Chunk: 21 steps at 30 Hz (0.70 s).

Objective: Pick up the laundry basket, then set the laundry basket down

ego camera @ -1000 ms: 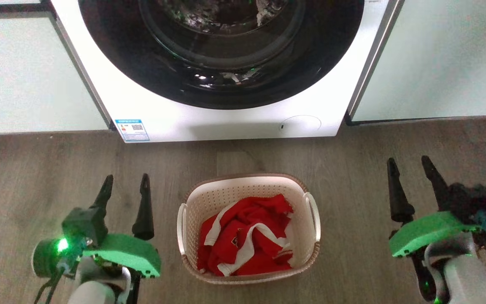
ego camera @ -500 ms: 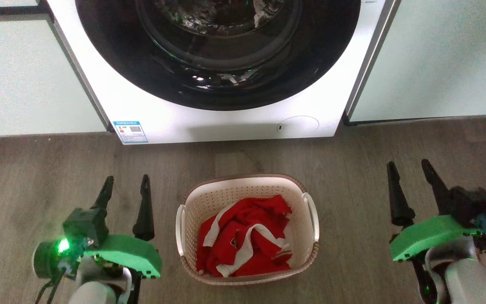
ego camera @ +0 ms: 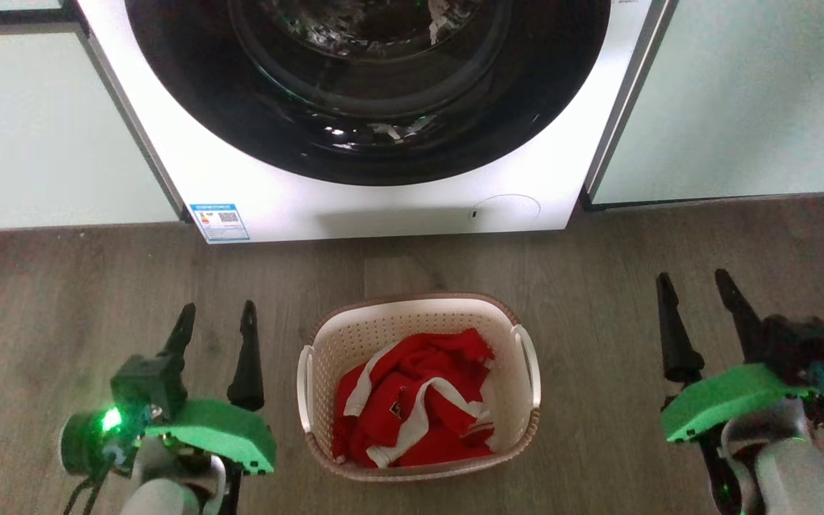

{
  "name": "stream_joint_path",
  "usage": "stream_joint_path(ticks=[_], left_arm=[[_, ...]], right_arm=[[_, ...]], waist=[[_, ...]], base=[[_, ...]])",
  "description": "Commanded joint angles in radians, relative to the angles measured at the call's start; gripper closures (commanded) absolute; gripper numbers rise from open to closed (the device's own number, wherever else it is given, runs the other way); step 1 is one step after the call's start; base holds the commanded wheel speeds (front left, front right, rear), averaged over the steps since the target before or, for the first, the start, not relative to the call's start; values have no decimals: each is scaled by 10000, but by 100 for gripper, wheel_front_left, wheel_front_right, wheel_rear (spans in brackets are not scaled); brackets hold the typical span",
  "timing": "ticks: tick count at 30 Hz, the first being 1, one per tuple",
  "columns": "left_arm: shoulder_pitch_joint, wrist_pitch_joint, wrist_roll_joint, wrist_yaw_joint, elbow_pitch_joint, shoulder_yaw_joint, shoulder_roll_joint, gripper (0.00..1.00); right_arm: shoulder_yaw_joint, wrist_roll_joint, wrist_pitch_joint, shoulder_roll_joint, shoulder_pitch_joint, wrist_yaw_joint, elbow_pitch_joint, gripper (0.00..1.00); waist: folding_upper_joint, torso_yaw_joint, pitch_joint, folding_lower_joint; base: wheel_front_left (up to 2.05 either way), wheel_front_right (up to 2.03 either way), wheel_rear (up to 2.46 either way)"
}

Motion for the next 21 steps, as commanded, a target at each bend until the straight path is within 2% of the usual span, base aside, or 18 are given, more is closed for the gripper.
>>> stream_joint_path(ticks=[1,9,16,21], left_arm=[[-448,-93,-27,55,-295,381,232,0],[-801,-147,-11,41,-273,400,308,0],[-1895,-349,-29,-121,115,485,315,0],[-2853,-537,-144,-398,958,494,263,0]], right_arm=[[197,62,9,-55,-117,-17,-404,0],[235,96,-11,-8,-343,-17,-456,0],[391,124,-152,58,-1044,-17,-446,0],[619,163,-345,100,-1743,-17,-74,0]], waist=[[0,2,29,1],[0,-2,602,1],[0,-20,1998,1],[0,-86,2968,1]], base=[[0,0,0],[0,0,0],[0,0,0],[0,0,0]])
